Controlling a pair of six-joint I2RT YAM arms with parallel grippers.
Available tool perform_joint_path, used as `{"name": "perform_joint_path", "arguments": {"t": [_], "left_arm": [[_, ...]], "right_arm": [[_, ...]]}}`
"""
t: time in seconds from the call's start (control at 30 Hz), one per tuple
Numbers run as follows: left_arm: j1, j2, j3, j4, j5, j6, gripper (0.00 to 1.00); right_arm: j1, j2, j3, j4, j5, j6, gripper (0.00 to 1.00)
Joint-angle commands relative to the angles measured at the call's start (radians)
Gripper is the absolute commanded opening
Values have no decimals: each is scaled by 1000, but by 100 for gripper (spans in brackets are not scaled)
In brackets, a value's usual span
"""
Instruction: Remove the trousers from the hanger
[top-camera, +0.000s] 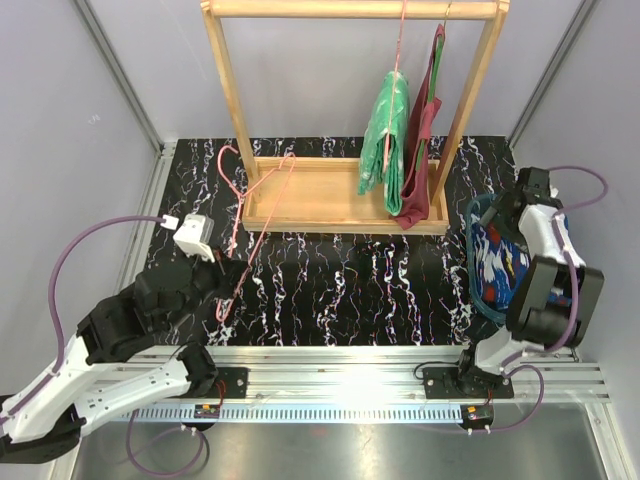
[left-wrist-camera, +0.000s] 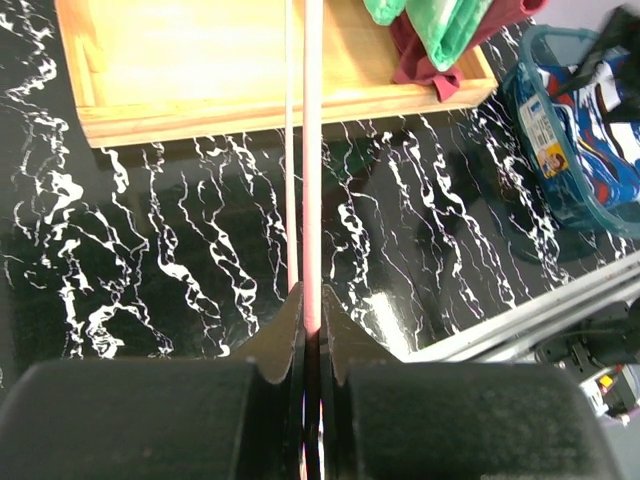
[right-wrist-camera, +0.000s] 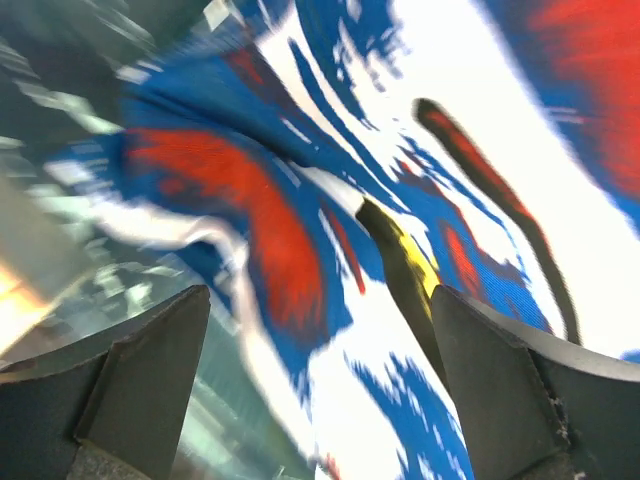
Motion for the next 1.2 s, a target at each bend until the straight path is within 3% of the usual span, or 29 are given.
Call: {"name": "perform_joint_path", "arguments": {"t": [0.0,0.2,0.37,0.6,0.73,0.83,0.97,1.17], "left_arm": [[1,41,52,57,-64,12,0],[1,171,109,132,-96,57,0],[1,326,215,184,-219,156,0],[28,467,327,344,-242,333,0],[88,556,433,355,-193,403,0],[235,639,548,309,-91,368,0],[346,720,695,324,21,374,0],[487,909,890,254,154,353,0]], "right_arm": [[-13,-166,77,-21,9,27,99],[-30,-247,112,-43,-5,72,99],[-28,-408,101,-92,-83,62,99],[-28,-790,40,-77,-439,-16,99],[-25,-893,25,-91,-540,1,99],[-18,-942,-1,-62,-631,36,99],[1,-982,-29,-9,-709,81,100],[78,-1013,-27,-26,-639,58,99]]}}
